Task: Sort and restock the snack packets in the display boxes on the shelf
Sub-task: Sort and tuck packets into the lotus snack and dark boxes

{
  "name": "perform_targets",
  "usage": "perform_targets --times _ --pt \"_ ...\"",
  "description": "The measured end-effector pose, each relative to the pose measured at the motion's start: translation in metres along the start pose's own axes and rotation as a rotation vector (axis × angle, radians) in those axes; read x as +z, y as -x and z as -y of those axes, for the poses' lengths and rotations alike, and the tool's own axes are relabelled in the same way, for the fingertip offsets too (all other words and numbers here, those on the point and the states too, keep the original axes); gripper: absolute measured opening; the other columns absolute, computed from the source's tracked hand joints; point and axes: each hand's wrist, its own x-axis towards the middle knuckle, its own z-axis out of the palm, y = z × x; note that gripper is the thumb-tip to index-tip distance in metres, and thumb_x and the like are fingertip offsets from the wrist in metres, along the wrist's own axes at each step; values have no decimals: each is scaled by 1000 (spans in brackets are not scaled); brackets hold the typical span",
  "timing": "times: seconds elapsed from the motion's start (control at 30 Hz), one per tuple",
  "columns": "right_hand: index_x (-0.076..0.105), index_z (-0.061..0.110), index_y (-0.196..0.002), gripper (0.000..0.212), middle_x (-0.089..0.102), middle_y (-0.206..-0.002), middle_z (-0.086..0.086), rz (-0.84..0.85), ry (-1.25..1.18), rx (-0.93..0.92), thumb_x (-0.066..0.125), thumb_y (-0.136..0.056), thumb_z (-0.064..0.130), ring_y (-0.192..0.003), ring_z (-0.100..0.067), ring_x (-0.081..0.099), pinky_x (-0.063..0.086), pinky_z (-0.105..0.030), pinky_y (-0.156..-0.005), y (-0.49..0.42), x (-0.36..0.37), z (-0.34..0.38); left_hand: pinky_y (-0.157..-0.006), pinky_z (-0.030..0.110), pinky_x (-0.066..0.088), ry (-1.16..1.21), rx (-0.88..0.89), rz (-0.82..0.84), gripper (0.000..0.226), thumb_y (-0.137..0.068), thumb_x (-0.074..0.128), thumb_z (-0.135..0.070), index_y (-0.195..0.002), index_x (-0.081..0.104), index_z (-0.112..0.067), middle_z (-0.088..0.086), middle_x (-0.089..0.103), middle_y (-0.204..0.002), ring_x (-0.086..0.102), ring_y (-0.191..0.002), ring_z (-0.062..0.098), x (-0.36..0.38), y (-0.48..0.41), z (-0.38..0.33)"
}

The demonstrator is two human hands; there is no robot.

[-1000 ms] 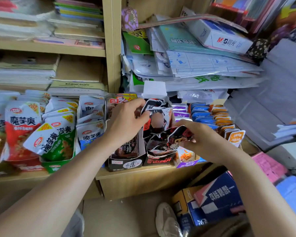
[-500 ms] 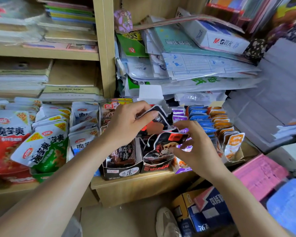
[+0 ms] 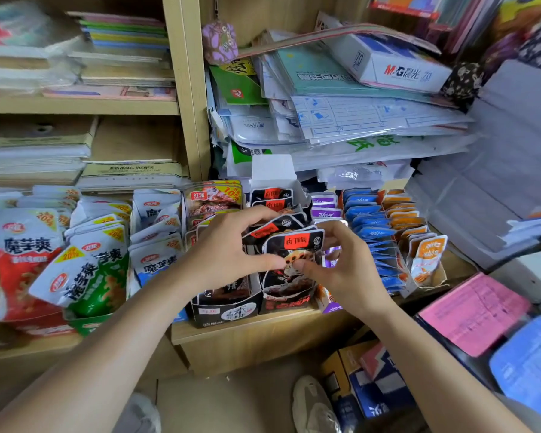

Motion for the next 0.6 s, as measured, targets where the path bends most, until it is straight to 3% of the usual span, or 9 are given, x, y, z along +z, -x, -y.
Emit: perform_targets --times 0.1,0.17,0.23,0.37,0.47,0.57,0.6 --pt "54 28 -136 69 55 -128 17 3 52 -43 89 -76 30 -119 0 52 40 -11 -98 -3 2 0 -74 20 45 -14 25 -158 23 -82 82 -29 -94 65 -39 -24 70 -91 65 -86 -2 10 4 2" --pt "46 30 -145 81 47 -140 21 80 84 -90 85 -76 45 -133 -1 41 34 -20 -109 -8 0 1 -67 29 46 8 54 -206 17 -85 79 -24 -83 64 -32 -18 69 -82 64 -77 5 12 5 4" --pt "43 30 -149 94 41 -151 20 163 119 -139 82 -70 62 -142 -5 31 29 -35 -117 -13 0 1 -65 33 46 44 90 -265 23 -87 78 -20 -76 61 -31 -17 66 -76 61 -71 7 10 3 6" --pt "33 40 -151 113 38 -151 21 233 173 -183 86 -55 69 -144 -11 28 25 -52 -119 -24 8 3 -64 17 36 84 144 -387 38 -86 78 -12 -74 52 -37 -23 55 -69 50 -66 -1 3 -2 6" --pt "47 31 -142 102 49 -133 14 156 226 -170 89 -55 61 -128 -16 40 31 -44 -113 -32 8 4 -66 10 36 133 127 -385 32 -87 77 -9 -75 56 -30 -22 59 -68 53 -65 -4 0 -5 7" --pt "62 23 -126 79 57 -117 6 110 240 -165 95 -57 42 -116 -19 45 28 -20 -103 -42 6 -2 -76 18 48 194 91 -348 15 -84 79 -16 -87 68 -24 -14 73 -84 66 -79 1 -2 -7 8" --pt "64 23 -124 75 58 -115 5 117 240 -162 95 -58 41 -116 -21 46 29 -19 -101 -46 5 -5 -80 22 51 209 70 -343 16 -83 81 -20 -94 70 -23 -13 75 -91 69 -86 4 -3 -8 7"
